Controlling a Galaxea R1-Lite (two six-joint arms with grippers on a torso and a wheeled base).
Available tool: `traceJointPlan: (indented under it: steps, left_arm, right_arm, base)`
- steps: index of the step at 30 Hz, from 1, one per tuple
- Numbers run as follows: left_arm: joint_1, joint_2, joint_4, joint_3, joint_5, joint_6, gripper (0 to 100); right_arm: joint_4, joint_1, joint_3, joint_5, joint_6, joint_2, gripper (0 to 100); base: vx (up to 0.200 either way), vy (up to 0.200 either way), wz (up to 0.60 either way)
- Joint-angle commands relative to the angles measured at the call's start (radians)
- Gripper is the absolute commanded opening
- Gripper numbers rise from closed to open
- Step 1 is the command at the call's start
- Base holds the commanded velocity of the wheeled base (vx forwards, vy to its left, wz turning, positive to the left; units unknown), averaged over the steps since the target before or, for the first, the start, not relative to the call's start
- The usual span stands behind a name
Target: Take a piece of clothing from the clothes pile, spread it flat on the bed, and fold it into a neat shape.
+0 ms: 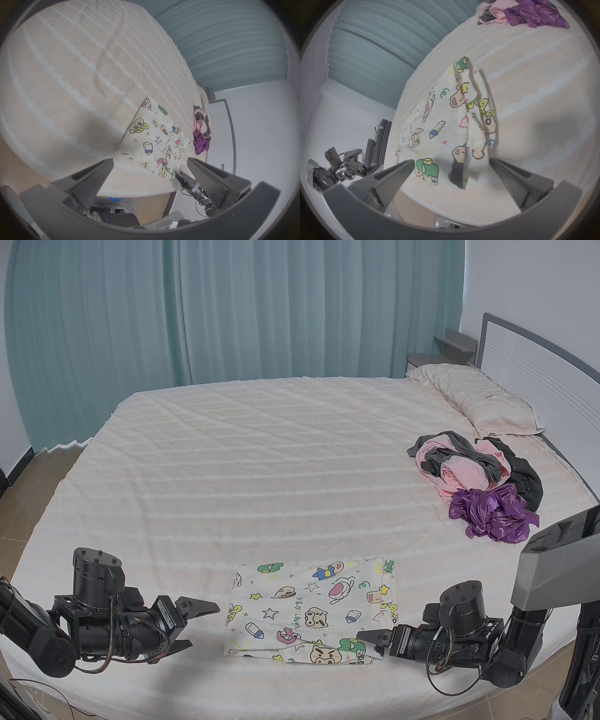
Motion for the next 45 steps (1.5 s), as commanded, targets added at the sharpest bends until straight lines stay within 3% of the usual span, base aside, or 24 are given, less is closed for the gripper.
traceJointPlan:
  steps: [1,14,19,32,45]
  left_arm:
    - [0.000,0.044,-0.001,-0.015,0.010,-0.003,100]
    - [0.000,0.056,-0.022,-0.015,0.021,-0.009,100]
    - [0.000,0.087,-0.082,-0.019,0.036,-0.094,100]
    - [0.000,0.108,-0.091,-0.033,0.082,-0.140,100]
    - [-0.006,0.119,-0.093,-0.036,0.094,-0.141,100]
  right_arm:
    - [-0.027,0.015,0.006,-0.001,0.000,-0.001,100]
    - [-0.041,0.020,0.015,-0.007,0.000,0.002,100]
    - [-0.041,0.017,0.020,-0.007,0.000,0.001,100]
    - [-0.055,0.023,0.061,-0.026,0.003,-0.056,100]
    - [-0.055,0.089,0.055,-0.027,0.009,-0.030,100]
  base:
    - [0.000,0.000,0.00]
    - [0.000,0.000,0.00]
    - [0.000,0.000,0.00]
    - [0.000,0.000,0.00]
    - [0.000,0.000,0.00]
